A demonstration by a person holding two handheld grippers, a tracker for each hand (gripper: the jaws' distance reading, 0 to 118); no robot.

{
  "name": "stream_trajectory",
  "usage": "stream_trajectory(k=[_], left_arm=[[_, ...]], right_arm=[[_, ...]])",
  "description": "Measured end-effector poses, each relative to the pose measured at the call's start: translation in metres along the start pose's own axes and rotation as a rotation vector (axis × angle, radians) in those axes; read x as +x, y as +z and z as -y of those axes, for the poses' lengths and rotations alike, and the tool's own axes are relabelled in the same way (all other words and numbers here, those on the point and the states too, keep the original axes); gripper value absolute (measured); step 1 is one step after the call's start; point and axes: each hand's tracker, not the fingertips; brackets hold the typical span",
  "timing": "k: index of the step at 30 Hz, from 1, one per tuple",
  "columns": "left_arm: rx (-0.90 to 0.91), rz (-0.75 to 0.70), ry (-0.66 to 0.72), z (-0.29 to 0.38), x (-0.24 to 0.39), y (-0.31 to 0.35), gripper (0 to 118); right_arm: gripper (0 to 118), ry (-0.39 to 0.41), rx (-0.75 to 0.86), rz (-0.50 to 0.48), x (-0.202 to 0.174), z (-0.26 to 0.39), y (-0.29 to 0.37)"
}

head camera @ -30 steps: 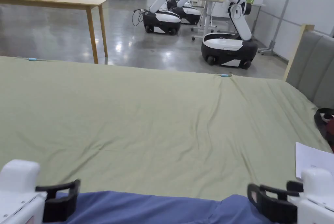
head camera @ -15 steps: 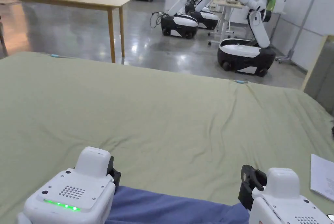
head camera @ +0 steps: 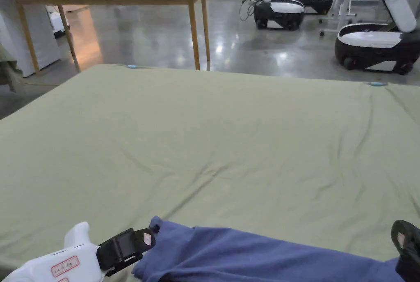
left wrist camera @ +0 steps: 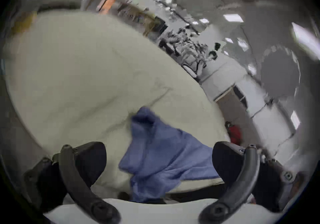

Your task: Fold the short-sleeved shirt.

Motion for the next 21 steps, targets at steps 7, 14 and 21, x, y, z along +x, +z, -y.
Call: stream_trajectory(k=[7, 14, 21], left_arm=[[-0.083, 0.323, 0.172, 0.031, 0.008, -0.055, 117], [0.036, 0.121, 0.281, 0.031, -0.006, -0.066, 2], [0.197, -0.214, -0.215, -0.032, 0.015, -0.017, 2]], right_arm=[[1, -0.010, -0.016, 0.007, -0.005, -0.003, -0.004], [1, -0.018, -0.029, 0.005, -0.006, -0.004, -0.005], [1, -0.002, -0.040, -0.011, -0.010, -0.003, -0.006]])
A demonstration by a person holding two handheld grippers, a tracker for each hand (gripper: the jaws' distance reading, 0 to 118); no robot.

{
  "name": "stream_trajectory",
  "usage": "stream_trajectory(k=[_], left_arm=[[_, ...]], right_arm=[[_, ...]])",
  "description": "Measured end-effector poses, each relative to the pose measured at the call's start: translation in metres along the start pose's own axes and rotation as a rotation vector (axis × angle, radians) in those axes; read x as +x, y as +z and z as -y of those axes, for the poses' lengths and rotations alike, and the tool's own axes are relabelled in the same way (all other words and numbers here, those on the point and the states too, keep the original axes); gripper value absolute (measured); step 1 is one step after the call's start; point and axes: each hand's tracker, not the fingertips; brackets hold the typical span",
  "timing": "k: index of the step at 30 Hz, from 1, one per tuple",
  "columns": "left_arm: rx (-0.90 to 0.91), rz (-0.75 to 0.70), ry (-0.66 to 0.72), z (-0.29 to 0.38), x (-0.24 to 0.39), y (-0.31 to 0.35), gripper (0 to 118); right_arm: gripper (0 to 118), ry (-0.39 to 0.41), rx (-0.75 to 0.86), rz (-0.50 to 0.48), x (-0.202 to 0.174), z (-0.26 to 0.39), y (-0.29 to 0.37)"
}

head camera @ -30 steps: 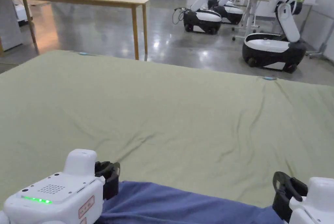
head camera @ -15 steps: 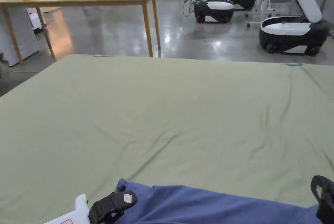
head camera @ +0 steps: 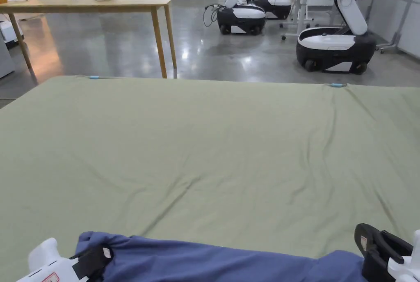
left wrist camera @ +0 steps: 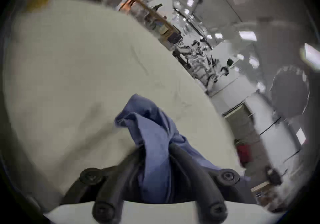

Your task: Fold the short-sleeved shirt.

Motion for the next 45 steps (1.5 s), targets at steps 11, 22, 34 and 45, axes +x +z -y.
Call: stream_trajectory(k=[11, 22, 34, 45], left_arm=[[-0.122, 0.057, -0.832, 0.135, 0.247, -0.032, 2], [-0.214, 0.272, -0.424, 0.117, 0.230, -0.041, 109], [-0.532, 0.390, 0.003, 0.154, 0.187, -0.084, 7], [-0.353, 0.412, -0.103, 0.145, 0.196, -0.047, 6]], right_arm=[[1, 0.015, 0.000, 0.002, 0.012, 0.003, 0.015], [1, -0.035, -0.009, -0.005, 0.038, 0.005, 0.025], [1, -0.065, -0.020, -0.032, 0.040, 0.007, 0.020], [1, -0.079, -0.038, -0.028, 0.043, 0.012, 0.017]])
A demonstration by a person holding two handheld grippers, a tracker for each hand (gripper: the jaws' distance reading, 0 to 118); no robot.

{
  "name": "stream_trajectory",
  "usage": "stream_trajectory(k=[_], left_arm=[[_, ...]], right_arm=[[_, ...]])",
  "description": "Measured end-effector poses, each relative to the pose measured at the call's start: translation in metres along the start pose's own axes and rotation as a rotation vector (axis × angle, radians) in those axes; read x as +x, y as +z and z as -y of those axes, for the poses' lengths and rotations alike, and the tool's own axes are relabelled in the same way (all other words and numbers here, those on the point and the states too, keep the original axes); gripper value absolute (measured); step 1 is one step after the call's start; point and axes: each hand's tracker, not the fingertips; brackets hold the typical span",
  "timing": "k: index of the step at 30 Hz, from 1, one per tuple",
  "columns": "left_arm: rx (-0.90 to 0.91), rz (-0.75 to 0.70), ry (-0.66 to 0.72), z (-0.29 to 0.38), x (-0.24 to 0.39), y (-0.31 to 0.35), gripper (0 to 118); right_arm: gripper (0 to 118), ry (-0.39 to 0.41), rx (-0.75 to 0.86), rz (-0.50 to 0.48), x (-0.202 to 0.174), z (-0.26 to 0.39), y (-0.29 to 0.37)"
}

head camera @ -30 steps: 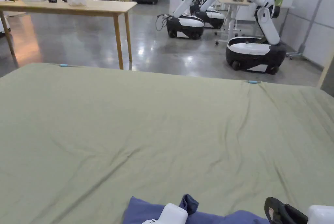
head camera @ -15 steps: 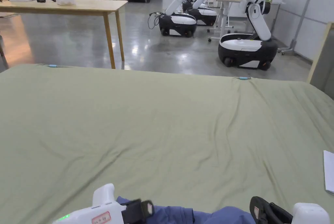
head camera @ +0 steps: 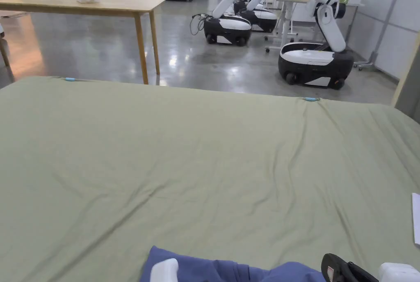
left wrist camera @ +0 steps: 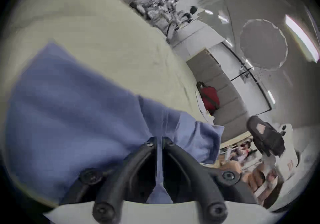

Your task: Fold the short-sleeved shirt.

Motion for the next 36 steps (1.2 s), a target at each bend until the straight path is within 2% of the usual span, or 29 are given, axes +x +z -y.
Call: stream_trajectory(k=[1, 2, 3, 4, 5, 7, 9, 12, 14, 15, 16, 17, 19, 20, 21, 22, 25, 26, 29, 30, 33, 36], left_arm=[[0.056, -0.034, -0.024, -0.004, -0.003, 0.018, 6], [0.097, -0.081, -0.048, -0.011, -0.010, 0.033, 11], [0.128, -0.123, -0.063, -0.014, -0.019, 0.048, 31], [0.129, -0.154, -0.058, -0.017, -0.029, 0.059, 70], [0.135, -0.157, -0.037, -0.019, -0.039, 0.068, 115], [0.167, -0.145, 0.059, -0.022, -0.083, 0.087, 118], [0.183, -0.151, 0.164, -0.022, -0.109, 0.092, 118], [0.088, 0.063, 0.399, -0.005, -0.135, 0.062, 118], [0.132, 0.232, 0.402, -0.006, -0.119, 0.051, 118], [0.077, 0.299, 0.446, -0.007, -0.117, 0.038, 117], [0.053, 0.289, 0.496, -0.006, -0.111, 0.027, 113], [0.071, 0.249, 0.497, -0.006, -0.105, 0.020, 94], [0.048, 0.090, 0.482, 0.000, -0.099, 0.006, 13], [0.038, 0.014, 0.489, 0.004, -0.100, 0.001, 14], [0.078, 0.062, 0.482, 0.006, -0.102, 0.007, 14], [0.123, 0.102, 0.493, 0.002, -0.075, 0.015, 14], [0.185, -0.051, 0.345, -0.010, -0.054, 0.053, 14], [0.203, -0.075, 0.312, -0.029, -0.105, 0.066, 14], [0.251, -0.304, 0.124, -0.064, -0.105, 0.110, 13], [0.255, -0.373, 0.045, -0.066, -0.090, 0.109, 13], [0.228, -0.452, -0.237, -0.080, -0.039, 0.101, 13], [0.188, -0.444, -0.525, -0.059, 0.020, 0.052, 13]], right_arm=[[1, -0.007, -0.003, -0.003, -0.001, 0.001, -0.002], [1, -0.014, -0.005, -0.011, -0.002, 0.001, -0.003], [1, -0.016, -0.007, -0.018, -0.004, 0.001, -0.005], [1, -0.013, -0.008, -0.022, -0.007, 0.001, -0.005], [1, -0.008, -0.009, -0.027, -0.010, 0.000, -0.007], [1, -0.001, -0.013, -0.040, -0.015, 0.000, -0.010], [1, 0.004, -0.014, -0.049, -0.019, -0.001, -0.011], [1, 0.013, -0.014, -0.057, -0.024, -0.002, -0.013], [1, 0.022, -0.018, -0.057, -0.026, -0.002, -0.013], [1, 0.025, -0.019, -0.056, -0.026, -0.002, -0.013], [1, 0.025, -0.018, -0.054, -0.025, -0.001, -0.013], [1, 0.025, -0.018, -0.053, -0.025, -0.001, -0.013], [1, 0.026, -0.020, -0.045, -0.025, -0.001, -0.012], [1, 0.027, -0.020, -0.041, -0.025, -0.001, -0.011], [1, 0.028, -0.021, -0.038, -0.025, -0.002, -0.010], [1, 0.031, -0.021, -0.035, -0.025, -0.003, -0.010], [1, 0.037, -0.023, -0.028, -0.022, -0.002, -0.009], [1, 0.038, -0.023, -0.027, -0.022, -0.003, -0.010], [1, 0.046, -0.024, -0.032, -0.025, -0.005, -0.011], [1, 0.046, -0.026, -0.036, -0.026, -0.005, -0.011], [1, 0.053, -0.031, -0.044, -0.027, -0.003, -0.012], [1, 0.053, -0.033, -0.045, -0.025, -0.002, -0.010]])
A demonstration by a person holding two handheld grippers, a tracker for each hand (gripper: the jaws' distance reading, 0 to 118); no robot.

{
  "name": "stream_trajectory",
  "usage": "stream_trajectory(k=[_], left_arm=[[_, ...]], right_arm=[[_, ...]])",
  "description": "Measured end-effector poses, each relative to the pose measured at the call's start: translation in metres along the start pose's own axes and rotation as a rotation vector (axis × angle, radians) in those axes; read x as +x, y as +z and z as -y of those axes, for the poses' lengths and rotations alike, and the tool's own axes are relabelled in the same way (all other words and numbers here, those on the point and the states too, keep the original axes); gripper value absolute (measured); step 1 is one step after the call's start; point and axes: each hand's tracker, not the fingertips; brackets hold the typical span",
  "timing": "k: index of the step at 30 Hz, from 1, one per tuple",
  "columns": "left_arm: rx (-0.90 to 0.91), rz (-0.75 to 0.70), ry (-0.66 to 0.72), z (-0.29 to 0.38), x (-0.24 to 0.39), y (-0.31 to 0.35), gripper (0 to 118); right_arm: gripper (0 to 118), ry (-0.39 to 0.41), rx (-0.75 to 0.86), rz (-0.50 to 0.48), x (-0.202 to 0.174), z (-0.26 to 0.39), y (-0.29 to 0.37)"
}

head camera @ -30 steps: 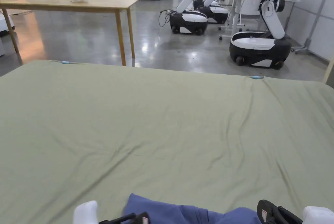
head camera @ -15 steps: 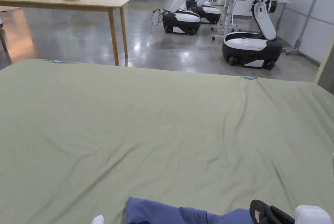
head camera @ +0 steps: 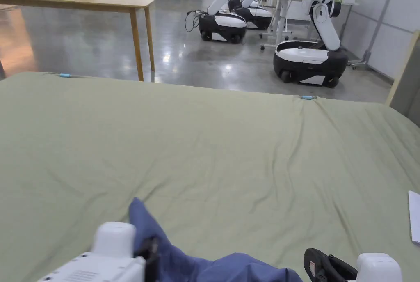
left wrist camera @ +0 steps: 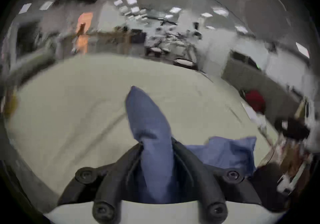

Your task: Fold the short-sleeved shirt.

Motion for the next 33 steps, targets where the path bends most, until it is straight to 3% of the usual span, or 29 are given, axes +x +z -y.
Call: stream_trajectory(k=[4, 6, 10, 11, 13, 14, 19, 20, 21, 22, 23, 24, 25, 26, 28, 32, 33], left_arm=[[-0.035, 0.110, -0.243, 0.016, 0.118, -0.032, 14], [-0.078, 0.161, -0.292, 0.023, 0.167, -0.037, 14], [-0.155, 0.123, -0.415, 0.053, 0.207, -0.068, 15], [-0.153, 0.128, -0.400, 0.055, 0.201, -0.069, 31], [-0.173, 0.262, -0.262, 0.049, 0.185, -0.062, 93], [-0.181, 0.327, -0.198, 0.044, 0.180, -0.056, 117], [-0.015, 0.395, 0.063, 0.004, 0.128, -0.008, 115], [-0.014, 0.387, 0.130, 0.003, 0.115, -0.011, 113], [-0.054, 0.393, 0.197, 0.003, 0.102, -0.016, 104], [-0.112, 0.405, 0.271, 0.012, 0.090, -0.039, 81], [-0.165, 0.422, 0.325, 0.018, 0.085, -0.050, 46], [-0.192, 0.448, 0.337, 0.025, 0.087, -0.058, 33], [-0.207, 0.462, 0.326, 0.030, 0.094, -0.064, 33], [-0.230, 0.485, 0.318, 0.036, 0.107, -0.071, 8], [-0.297, 0.688, 0.390, 0.049, 0.128, -0.085, 7], [-0.392, 0.740, 0.368, 0.069, 0.187, -0.100, 7], [-0.415, 0.694, 0.371, 0.073, 0.191, -0.104, 7]], right_arm=[[1, 0.010, 0.005, 0.017, 0.005, 0.001, 0.010], [1, 0.018, 0.008, 0.034, 0.011, 0.003, 0.016], [1, -0.001, 0.006, 0.060, 0.029, 0.005, 0.025], [1, -0.004, 0.006, 0.065, 0.032, 0.005, 0.027], [1, -0.007, 0.000, 0.070, 0.036, 0.005, 0.029], [1, -0.008, -0.001, 0.070, 0.038, 0.005, 0.030], [1, -0.040, -0.004, 0.059, 0.045, 0.006, 0.028], [1, -0.046, -0.008, 0.056, 0.043, 0.006, 0.027], [1, -0.052, -0.016, 0.051, 0.043, 0.006, 0.025], [1, -0.057, -0.022, 0.048, 0.042, 0.006, 0.024], [1, -0.062, -0.027, 0.044, 0.041, 0.006, 0.022], [1, -0.066, -0.035, 0.037, 0.040, 0.006, 0.021], [1, -0.068, -0.041, 0.031, 0.040, 0.006, 0.020], [1, -0.072, -0.046, 0.030, 0.039, 0.007, 0.018], [1, -0.080, -0.059, 0.030, 0.037, 0.007, 0.017], [1, -0.090, -0.094, 0.019, 0.036, 0.011, 0.014], [1, -0.092, -0.105, 0.009, 0.035, 0.012, 0.012]])
